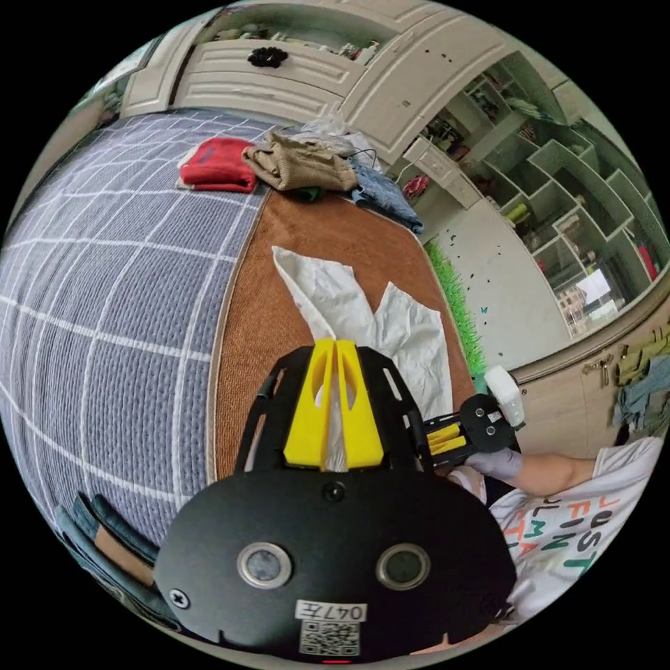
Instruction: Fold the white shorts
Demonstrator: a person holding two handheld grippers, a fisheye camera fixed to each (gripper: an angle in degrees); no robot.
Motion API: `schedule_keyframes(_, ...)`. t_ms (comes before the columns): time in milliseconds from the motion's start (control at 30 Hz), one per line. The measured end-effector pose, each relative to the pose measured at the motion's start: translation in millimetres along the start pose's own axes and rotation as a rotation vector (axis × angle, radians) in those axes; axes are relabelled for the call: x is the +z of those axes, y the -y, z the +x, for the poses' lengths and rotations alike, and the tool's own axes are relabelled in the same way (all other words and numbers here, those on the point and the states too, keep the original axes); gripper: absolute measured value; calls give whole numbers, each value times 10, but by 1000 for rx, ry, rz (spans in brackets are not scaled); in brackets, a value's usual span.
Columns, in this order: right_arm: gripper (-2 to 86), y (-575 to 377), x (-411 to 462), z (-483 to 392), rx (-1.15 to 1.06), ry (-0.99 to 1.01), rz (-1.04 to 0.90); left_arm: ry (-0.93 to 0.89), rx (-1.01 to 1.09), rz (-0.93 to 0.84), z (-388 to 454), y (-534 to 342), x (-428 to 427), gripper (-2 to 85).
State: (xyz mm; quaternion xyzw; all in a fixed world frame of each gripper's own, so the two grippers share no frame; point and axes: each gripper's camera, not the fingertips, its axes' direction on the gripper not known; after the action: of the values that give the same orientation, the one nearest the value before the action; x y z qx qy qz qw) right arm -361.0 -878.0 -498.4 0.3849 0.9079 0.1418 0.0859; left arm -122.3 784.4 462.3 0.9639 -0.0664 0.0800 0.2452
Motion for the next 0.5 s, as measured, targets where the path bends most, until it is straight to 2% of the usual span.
schedule_keyframes(167,11,-924,-801,414,210,-112,281,25,322,-30,1546,253,33,-10)
schedule_keyframes(233,45,-1557,-1262,787,383,-133,465,79,450,-115,2351,293,350,-10)
schedule_keyframes(300,72,-1899,-1538,1055,458,-122,560,121,517,-199,2882,248,684,-10)
schedule_keyframes(400,102,-2069,-1814,1371,437,-105,610,158,591,-308,3491,58,1219,-10)
schedule_keyframes(500,123,-2008,-1758,1771,466,-150,510,175,621,-386,3797,-113,1559,-10)
